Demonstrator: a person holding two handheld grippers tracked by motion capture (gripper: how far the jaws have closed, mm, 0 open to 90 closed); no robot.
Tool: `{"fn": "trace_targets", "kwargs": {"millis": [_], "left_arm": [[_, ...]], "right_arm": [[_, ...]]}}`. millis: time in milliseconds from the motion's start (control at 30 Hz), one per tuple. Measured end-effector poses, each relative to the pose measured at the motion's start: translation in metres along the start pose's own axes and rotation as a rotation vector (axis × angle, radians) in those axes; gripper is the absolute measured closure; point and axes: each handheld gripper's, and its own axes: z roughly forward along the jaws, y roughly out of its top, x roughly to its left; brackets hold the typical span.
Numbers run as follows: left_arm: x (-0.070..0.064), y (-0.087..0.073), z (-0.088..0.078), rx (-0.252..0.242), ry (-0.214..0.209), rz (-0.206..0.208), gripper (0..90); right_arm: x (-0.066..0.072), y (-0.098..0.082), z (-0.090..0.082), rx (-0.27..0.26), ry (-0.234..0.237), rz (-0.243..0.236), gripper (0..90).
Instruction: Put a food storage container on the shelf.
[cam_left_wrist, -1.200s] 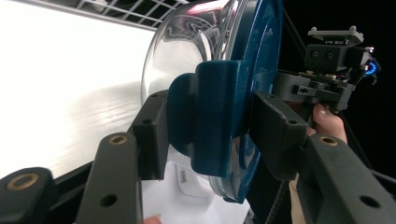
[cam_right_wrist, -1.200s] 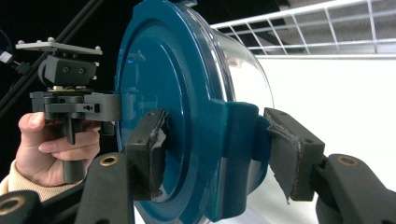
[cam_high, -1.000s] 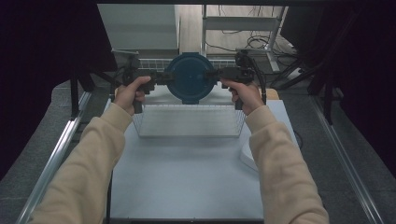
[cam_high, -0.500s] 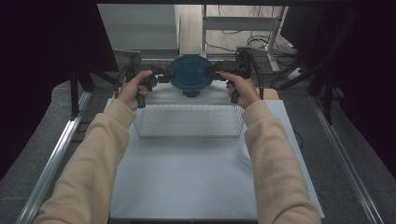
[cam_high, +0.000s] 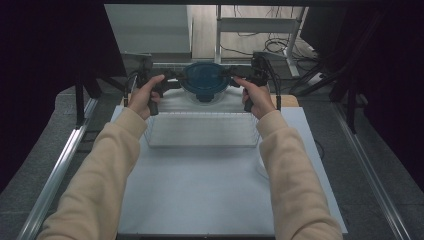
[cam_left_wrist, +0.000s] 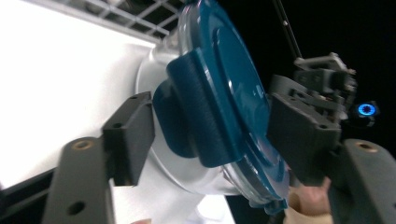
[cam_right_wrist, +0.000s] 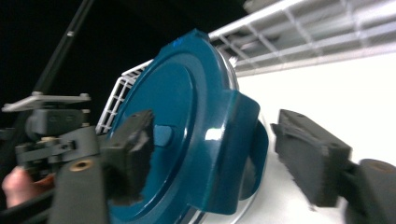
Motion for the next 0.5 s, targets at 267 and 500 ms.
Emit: {"fn": "trace_targets", "kwargs": {"millis": [267,500], "left_arm": [[-0.024,-0.012,-0.019,-0.05,0.11,0.198,24.7],[-0.044,-0.048,-0.045,-0.055,0.17,0.371,25.1]], "right_arm": [[0.022,-0.009,-0.021,-0.046,-0.061,-0.195,18.7],[0.025,-0.034,-0.052,-0.042,-0.074,-0.357,20.4]]}}
